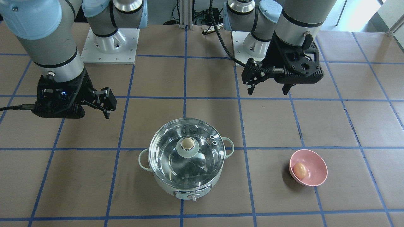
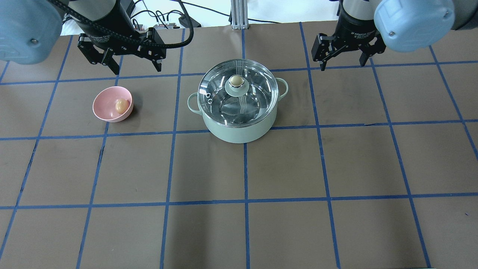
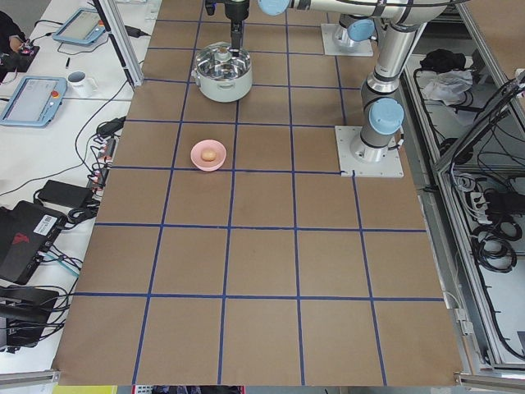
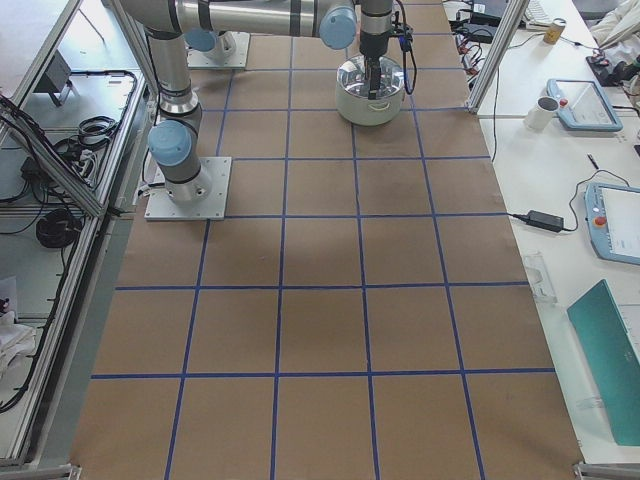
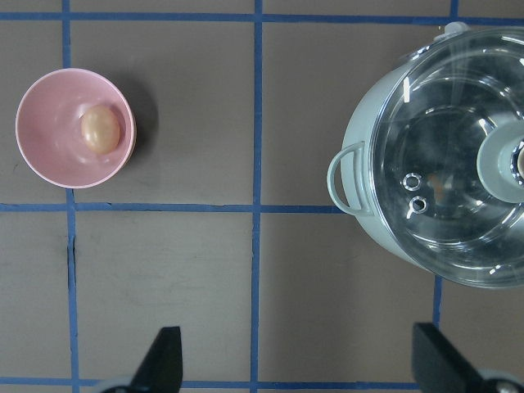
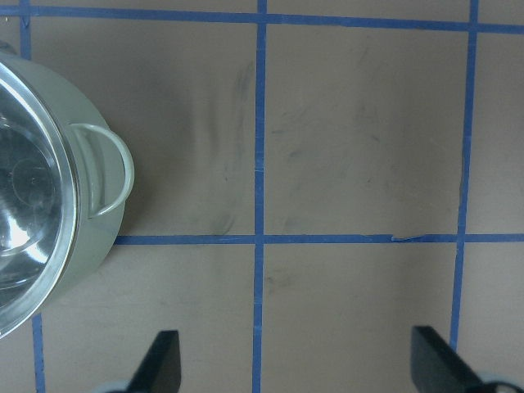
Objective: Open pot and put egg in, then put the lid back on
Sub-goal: 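Move the right gripper to the lid knob while the left reaches the pink bowl, then grasp the lid knob with the right gripper while the left gripper grasps the egg, then lift the glass lid off with the right gripper while the left lifts the egg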
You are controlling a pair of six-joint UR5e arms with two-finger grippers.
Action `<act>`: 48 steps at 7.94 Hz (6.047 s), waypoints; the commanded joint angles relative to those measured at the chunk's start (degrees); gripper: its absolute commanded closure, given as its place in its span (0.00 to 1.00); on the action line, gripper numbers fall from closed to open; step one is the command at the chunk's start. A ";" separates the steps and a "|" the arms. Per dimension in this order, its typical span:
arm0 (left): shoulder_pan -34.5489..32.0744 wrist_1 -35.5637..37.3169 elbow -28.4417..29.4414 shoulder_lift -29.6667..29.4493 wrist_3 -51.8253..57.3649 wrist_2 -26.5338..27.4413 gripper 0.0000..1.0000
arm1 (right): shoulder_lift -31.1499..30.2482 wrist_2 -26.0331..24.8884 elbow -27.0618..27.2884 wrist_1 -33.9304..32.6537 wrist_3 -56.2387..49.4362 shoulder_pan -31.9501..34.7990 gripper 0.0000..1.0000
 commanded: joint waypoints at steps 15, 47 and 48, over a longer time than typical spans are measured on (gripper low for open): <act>17.64 26.52 -3.49 -23.64 17.12 3.26 0.00 | 16.69 8.76 -7.07 -16.55 26.81 15.73 0.00; 3.47 21.51 -6.94 -11.70 -6.35 -5.51 0.88 | 3.17 4.22 -6.46 11.84 -10.09 -11.60 1.00; 0.99 21.77 -6.24 -12.04 -11.37 -5.80 0.89 | 3.17 4.48 -6.37 11.75 -10.09 -11.60 1.00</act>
